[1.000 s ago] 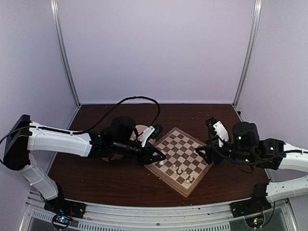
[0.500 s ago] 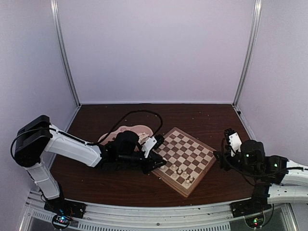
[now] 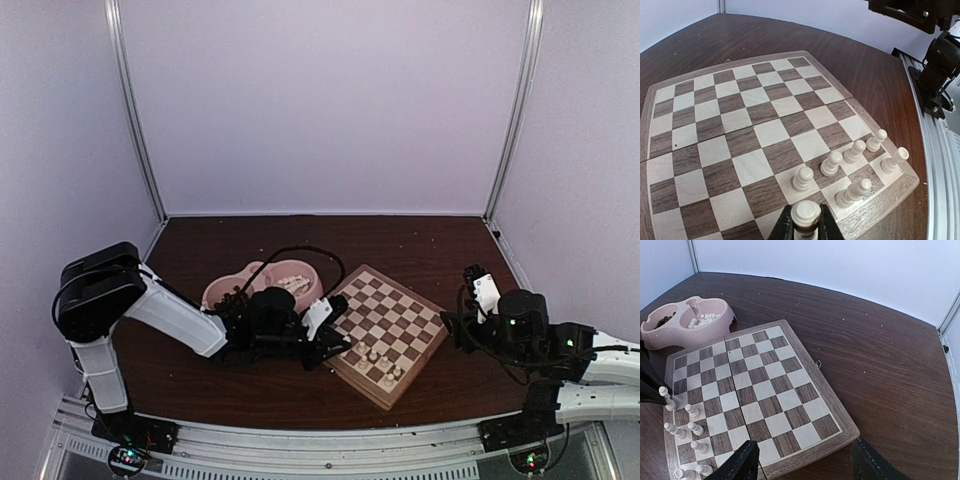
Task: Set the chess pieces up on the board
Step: Place the queen at d1.
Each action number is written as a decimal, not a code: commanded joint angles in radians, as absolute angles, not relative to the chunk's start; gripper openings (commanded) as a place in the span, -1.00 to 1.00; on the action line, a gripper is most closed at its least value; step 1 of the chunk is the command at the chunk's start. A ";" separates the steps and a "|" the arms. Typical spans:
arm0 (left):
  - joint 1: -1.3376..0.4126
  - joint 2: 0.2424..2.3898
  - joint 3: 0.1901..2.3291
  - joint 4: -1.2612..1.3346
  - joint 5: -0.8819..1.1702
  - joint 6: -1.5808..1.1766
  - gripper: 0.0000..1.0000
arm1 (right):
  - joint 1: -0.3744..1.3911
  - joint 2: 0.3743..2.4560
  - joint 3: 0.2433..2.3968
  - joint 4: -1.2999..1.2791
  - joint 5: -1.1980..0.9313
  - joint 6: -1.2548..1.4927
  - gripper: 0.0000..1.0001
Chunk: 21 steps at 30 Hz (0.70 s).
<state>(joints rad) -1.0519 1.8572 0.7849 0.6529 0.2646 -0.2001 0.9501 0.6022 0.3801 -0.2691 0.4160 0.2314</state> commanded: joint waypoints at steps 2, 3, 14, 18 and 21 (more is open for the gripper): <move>-1.055 1.899 0.779 0.776 0.253 -0.170 -1.00 | 0.947 0.595 0.367 -0.247 0.417 0.222 0.30; -1.055 1.903 0.778 0.781 0.253 -0.171 -1.00 | 0.947 0.595 0.367 -0.247 0.417 0.222 0.30; -1.055 1.923 0.756 0.813 0.201 -0.170 -0.98 | 0.947 0.604 0.368 -0.245 0.411 0.219 0.30; -1.055 1.923 0.747 0.830 0.176 -0.176 -0.91 | 0.946 0.602 0.368 -0.244 0.413 0.219 0.30; -1.055 1.926 0.748 0.837 0.173 -0.181 -0.86 | 0.946 0.604 0.369 -0.244 0.413 0.219 0.30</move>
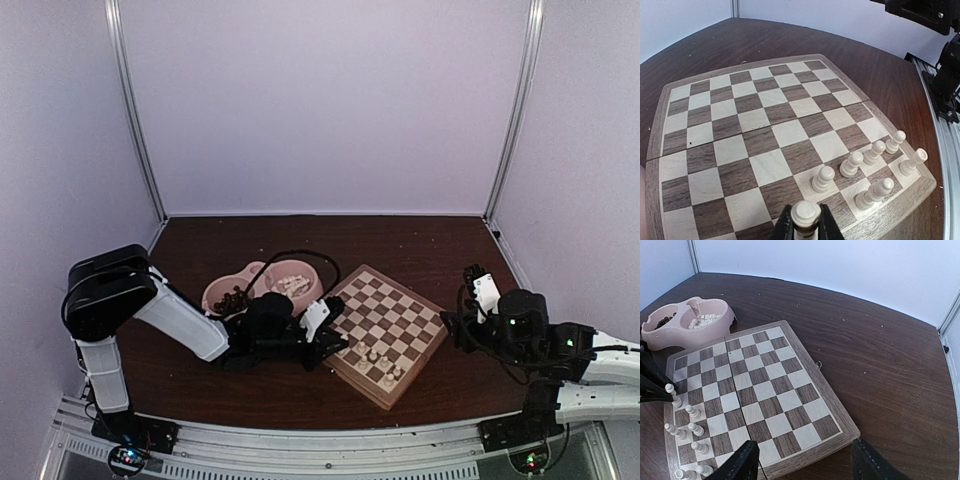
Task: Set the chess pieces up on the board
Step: Place the queen at d1.
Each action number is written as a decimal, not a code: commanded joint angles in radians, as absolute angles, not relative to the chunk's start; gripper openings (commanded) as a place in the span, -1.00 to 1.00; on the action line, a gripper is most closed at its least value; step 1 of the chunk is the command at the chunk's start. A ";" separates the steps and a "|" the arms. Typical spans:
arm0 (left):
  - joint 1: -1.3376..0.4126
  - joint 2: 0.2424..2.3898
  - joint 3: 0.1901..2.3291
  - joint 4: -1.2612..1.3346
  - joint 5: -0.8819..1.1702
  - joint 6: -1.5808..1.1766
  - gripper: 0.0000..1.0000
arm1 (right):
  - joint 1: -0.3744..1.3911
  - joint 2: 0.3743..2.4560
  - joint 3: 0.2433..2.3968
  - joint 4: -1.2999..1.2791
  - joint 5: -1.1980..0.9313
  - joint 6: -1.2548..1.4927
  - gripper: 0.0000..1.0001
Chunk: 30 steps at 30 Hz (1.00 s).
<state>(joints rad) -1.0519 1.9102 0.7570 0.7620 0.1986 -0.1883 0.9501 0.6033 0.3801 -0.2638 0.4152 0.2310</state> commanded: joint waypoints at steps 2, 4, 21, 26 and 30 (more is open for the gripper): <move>-1.055 1.926 0.749 0.839 0.171 -0.182 -0.82 | 0.947 0.607 0.370 -0.244 0.413 0.219 0.30; -1.055 1.927 0.748 0.838 0.171 -0.184 -0.74 | 0.946 0.609 0.370 -0.244 0.413 0.219 0.30; -1.054 1.783 0.718 0.737 0.140 -0.232 -0.05 | 0.946 0.627 0.374 -0.241 0.410 0.219 0.30; -1.054 1.626 0.757 0.458 0.069 -0.240 0.02 | 0.946 0.629 0.376 -0.242 0.408 0.218 0.31; -1.050 1.533 0.872 0.130 -0.078 -0.304 0.20 | 0.946 0.628 0.376 -0.241 0.407 0.218 0.31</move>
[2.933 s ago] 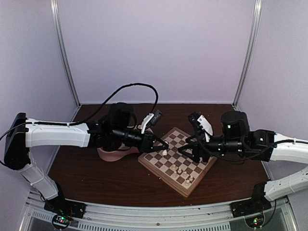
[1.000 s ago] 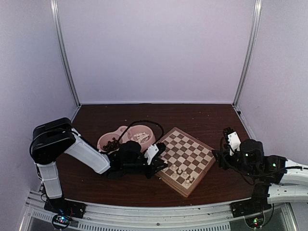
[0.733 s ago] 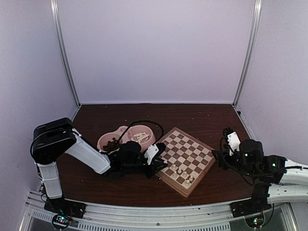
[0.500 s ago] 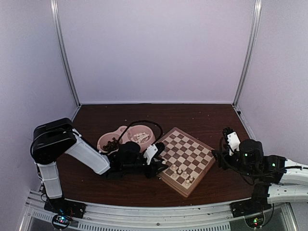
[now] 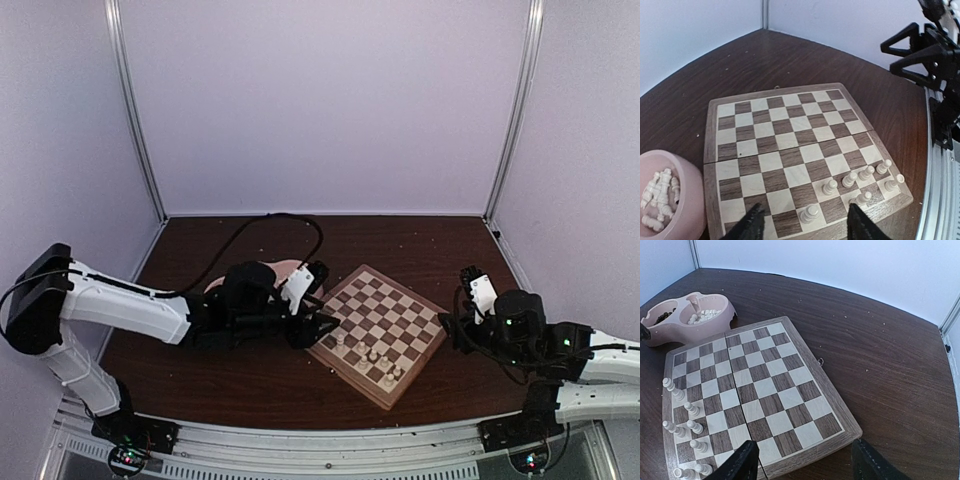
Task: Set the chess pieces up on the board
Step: Place the queen at d1, then pick up the chess pile from the storage box.
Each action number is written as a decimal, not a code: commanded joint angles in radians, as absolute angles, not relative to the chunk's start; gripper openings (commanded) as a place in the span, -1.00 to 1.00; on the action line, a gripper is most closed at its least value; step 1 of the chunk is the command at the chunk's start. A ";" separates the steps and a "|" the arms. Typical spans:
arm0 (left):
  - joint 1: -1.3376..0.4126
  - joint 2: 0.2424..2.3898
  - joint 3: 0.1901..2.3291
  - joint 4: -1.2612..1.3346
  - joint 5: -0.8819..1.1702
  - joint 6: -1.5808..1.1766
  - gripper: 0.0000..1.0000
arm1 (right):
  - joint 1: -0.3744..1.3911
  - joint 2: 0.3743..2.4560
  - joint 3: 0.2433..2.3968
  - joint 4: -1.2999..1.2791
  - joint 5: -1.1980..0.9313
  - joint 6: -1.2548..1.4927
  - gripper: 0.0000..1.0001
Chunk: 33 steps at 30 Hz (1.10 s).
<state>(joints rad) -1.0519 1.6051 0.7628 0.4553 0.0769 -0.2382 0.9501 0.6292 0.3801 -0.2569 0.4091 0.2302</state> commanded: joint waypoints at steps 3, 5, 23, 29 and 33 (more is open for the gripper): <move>-1.039 1.513 1.018 -0.181 -0.172 -0.360 0.78 | 0.946 0.627 0.376 -0.242 0.408 0.219 0.31; -1.033 1.510 1.086 -0.317 -0.225 -0.399 0.95 | 0.946 0.625 0.374 -0.242 0.409 0.218 0.32; -0.769 1.682 1.387 -0.713 -0.026 -0.449 0.03 | 0.946 0.621 0.372 -0.244 0.407 0.219 0.33; -0.719 1.868 1.569 -0.819 -0.053 -0.343 -0.23 | 0.946 0.621 0.373 -0.244 0.406 0.219 0.33; -0.708 1.974 1.673 -0.860 -0.081 -0.278 -0.27 | 0.946 0.624 0.373 -0.242 0.402 0.218 0.33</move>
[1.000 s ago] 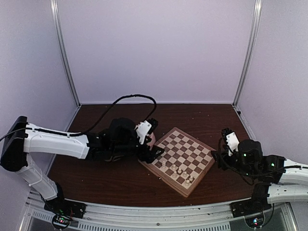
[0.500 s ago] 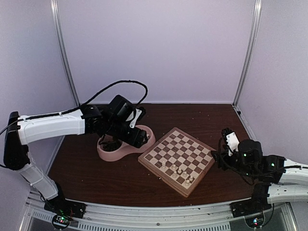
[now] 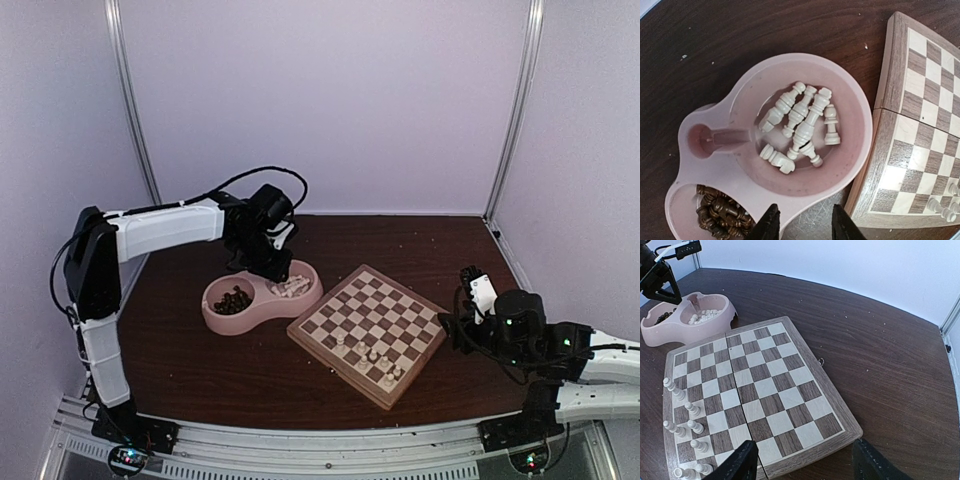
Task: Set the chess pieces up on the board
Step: Pick up the chess pile from the storage box.
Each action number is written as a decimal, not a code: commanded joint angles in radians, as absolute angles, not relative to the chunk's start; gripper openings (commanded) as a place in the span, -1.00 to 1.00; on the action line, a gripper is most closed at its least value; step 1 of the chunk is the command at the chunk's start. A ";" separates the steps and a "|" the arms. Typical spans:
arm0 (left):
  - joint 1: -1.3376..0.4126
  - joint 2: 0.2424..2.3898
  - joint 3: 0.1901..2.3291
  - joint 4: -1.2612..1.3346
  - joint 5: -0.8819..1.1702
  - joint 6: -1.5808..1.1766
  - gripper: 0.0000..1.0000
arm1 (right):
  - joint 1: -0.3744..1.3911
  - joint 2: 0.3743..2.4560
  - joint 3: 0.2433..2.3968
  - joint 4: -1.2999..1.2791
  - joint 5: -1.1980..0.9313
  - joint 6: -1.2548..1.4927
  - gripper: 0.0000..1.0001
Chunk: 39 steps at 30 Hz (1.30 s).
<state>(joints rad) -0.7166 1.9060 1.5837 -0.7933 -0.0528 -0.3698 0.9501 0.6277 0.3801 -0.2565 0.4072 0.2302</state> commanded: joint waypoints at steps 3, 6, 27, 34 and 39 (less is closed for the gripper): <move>-0.691 2.041 1.736 -0.868 -0.075 -0.252 -0.28 | 0.947 0.628 0.374 -0.241 0.399 0.216 0.33; -0.675 2.112 1.799 -0.892 -0.078 -0.224 -0.31 | 0.946 0.635 0.377 -0.239 0.399 0.217 0.33; -0.643 2.343 2.027 -0.972 -0.151 -0.025 -0.53 | 0.946 0.664 0.385 -0.236 0.403 0.216 0.34; -0.644 2.376 2.032 -0.980 -0.178 -0.009 -0.52 | 0.946 0.664 0.387 -0.239 0.409 0.218 0.34; -0.643 2.414 2.061 -1.012 -0.159 0.022 -0.50 | 0.946 0.666 0.387 -0.239 0.410 0.219 0.34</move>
